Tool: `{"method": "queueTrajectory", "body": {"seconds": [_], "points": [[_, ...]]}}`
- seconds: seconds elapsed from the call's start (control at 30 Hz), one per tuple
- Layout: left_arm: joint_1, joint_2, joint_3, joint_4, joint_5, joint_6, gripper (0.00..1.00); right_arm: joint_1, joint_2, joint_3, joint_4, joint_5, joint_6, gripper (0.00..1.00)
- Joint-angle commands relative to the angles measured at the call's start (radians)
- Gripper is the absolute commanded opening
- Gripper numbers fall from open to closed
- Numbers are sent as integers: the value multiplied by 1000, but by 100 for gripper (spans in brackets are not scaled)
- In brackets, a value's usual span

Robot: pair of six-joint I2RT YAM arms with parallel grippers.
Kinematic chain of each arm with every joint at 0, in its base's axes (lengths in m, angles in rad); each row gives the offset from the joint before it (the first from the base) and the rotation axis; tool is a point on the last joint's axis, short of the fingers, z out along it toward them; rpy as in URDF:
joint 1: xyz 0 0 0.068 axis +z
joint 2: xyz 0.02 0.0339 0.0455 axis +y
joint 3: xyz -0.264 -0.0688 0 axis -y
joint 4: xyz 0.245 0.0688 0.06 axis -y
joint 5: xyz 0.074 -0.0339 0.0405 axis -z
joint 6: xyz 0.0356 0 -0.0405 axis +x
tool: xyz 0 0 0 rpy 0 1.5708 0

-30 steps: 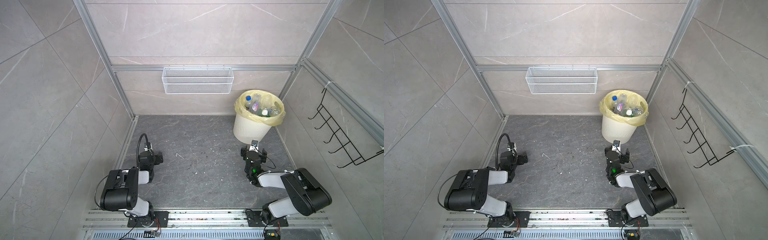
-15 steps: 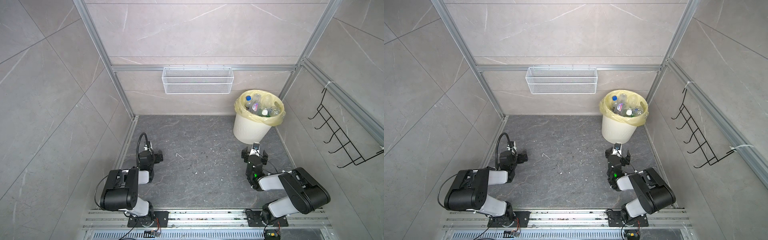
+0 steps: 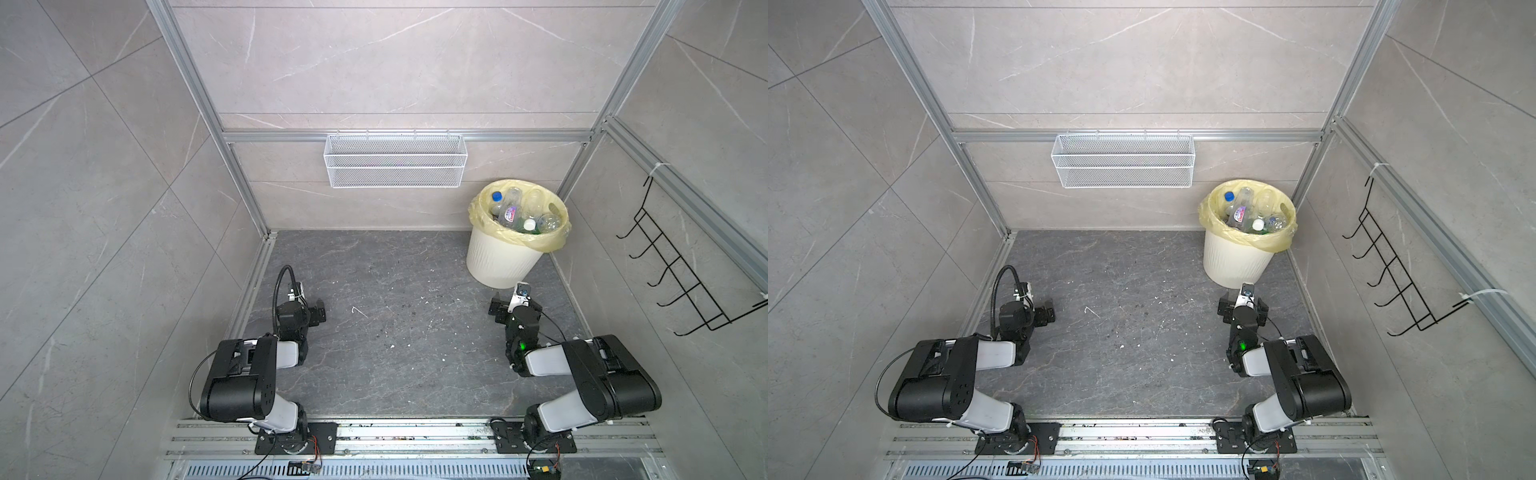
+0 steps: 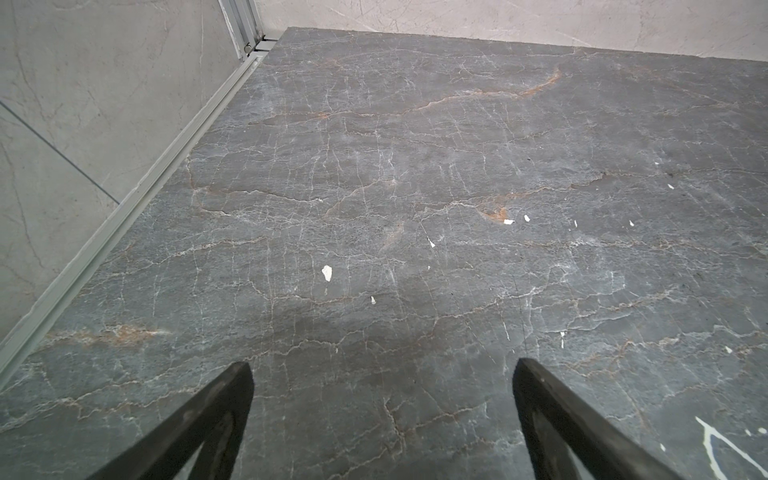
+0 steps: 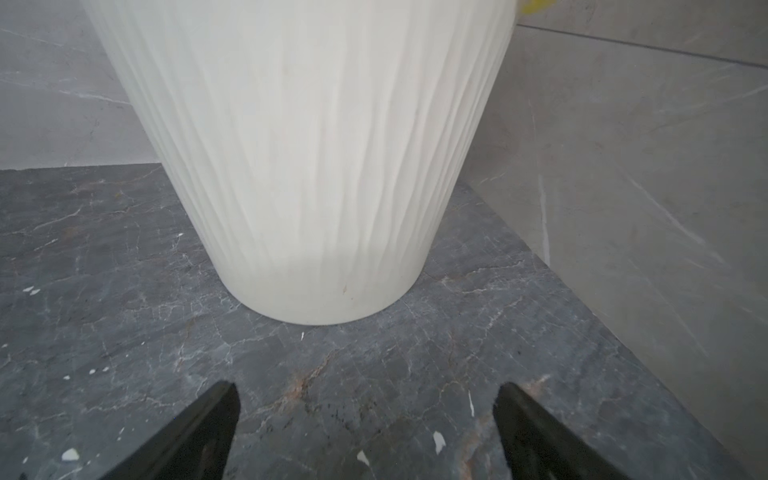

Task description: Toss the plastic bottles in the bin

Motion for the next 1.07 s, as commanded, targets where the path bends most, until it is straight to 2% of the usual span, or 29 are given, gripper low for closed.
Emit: {"method": "queueTrajectory", "body": {"seconds": [0.0, 0.9, 1.03], "points": [[-4, -8, 9, 56, -15, 24, 100, -27, -7, 45, -105, -97, 59, 100], [-6, -8, 11, 54, -15, 25, 100, -5, 5, 49, -85, -78, 24, 100], [-32, -8, -5, 87, -60, 36, 100, -5, 2, 45, -82, -77, 27, 100]]}}
